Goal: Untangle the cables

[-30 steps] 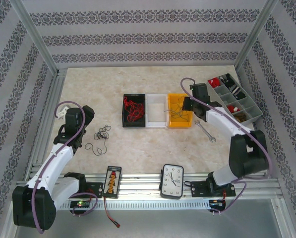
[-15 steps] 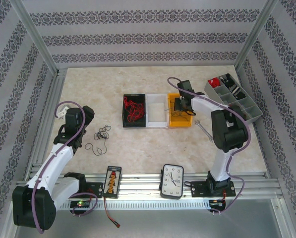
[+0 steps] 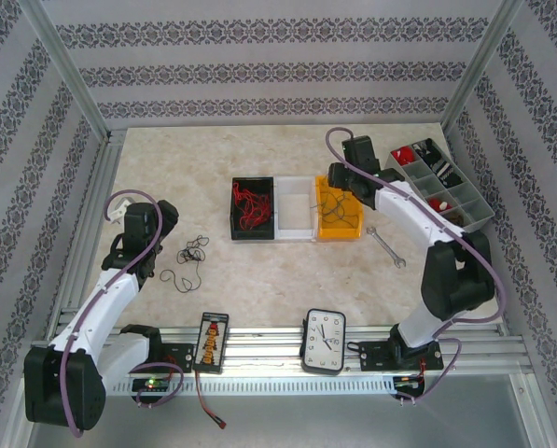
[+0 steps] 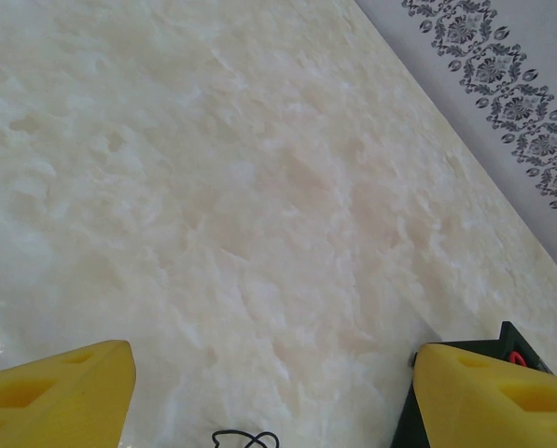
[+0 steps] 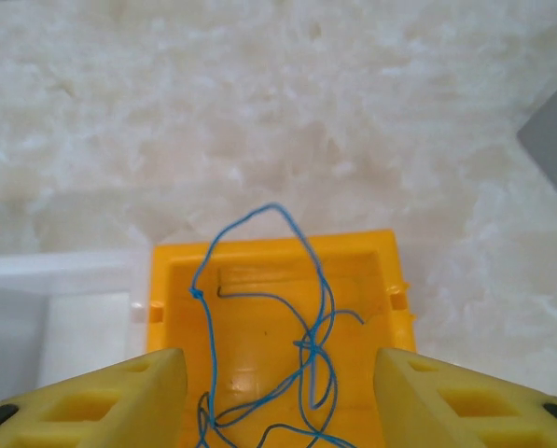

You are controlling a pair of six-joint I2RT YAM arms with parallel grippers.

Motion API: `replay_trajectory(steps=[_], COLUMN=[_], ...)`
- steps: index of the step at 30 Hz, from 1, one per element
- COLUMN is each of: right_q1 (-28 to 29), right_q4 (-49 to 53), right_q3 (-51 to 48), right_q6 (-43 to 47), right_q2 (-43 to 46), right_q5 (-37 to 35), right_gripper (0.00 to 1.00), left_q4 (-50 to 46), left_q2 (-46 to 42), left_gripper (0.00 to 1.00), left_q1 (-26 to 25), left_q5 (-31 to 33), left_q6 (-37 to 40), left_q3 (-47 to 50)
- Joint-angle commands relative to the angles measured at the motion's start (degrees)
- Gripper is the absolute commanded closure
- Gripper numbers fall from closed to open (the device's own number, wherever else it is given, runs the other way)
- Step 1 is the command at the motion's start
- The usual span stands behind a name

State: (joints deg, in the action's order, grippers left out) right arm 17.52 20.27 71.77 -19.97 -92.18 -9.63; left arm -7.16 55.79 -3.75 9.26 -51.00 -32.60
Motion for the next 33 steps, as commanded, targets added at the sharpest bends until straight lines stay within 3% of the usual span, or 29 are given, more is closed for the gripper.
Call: replay_trajectory(steps=[1, 6, 11, 19, 21, 25, 33], right_q1=[0.50, 0.48, -2.02, -3.61, -3.70, -3.33, 0.42], right_q4=[-0.98, -2.62, 2.01, 4.31, 4.20, 4.14, 9.30], right_q3=[-1.15, -3.74, 3.51, 9.61, 10.27, 9.56, 2.25], right_q6=[0.36, -0.69, -2.16, -2.07, -1.71, -1.13, -2.19], right_q2=[2.41, 2.63, -5.42, -14.42, -15.45, -14.87, -9.86], right_q5=[0.04, 2.26, 4.35, 5.15, 5.30, 4.97, 3.68], right_gripper=[0.44, 0.47, 0.56, 0.63, 0.70, 0.98, 1.00], left_q4=[-2.71, -5.55, -6.12, -5.41, -5.32, -4.89, -3.08], left_q2=[0.55, 1.32, 2.74, 3.24, 3.70, 4.62, 5.81], left_gripper=[0.21, 0.21, 0.22, 0.23, 0.23, 0.24, 0.25], left_q1=[-0.33, -0.34, -0.38, -0.38, -0.38, -0.34, -0.46], left_q5=[-0.02, -0.97, -2.37, -2.13, -2.32, -2.47, -3.61], left_q6=[1.64, 3.12, 2.87, 2.36, 2.74, 2.35, 1.34], left_q3=[-1.99, -1.46, -1.41, -1.65, -1.92, -1.95, -0.63])
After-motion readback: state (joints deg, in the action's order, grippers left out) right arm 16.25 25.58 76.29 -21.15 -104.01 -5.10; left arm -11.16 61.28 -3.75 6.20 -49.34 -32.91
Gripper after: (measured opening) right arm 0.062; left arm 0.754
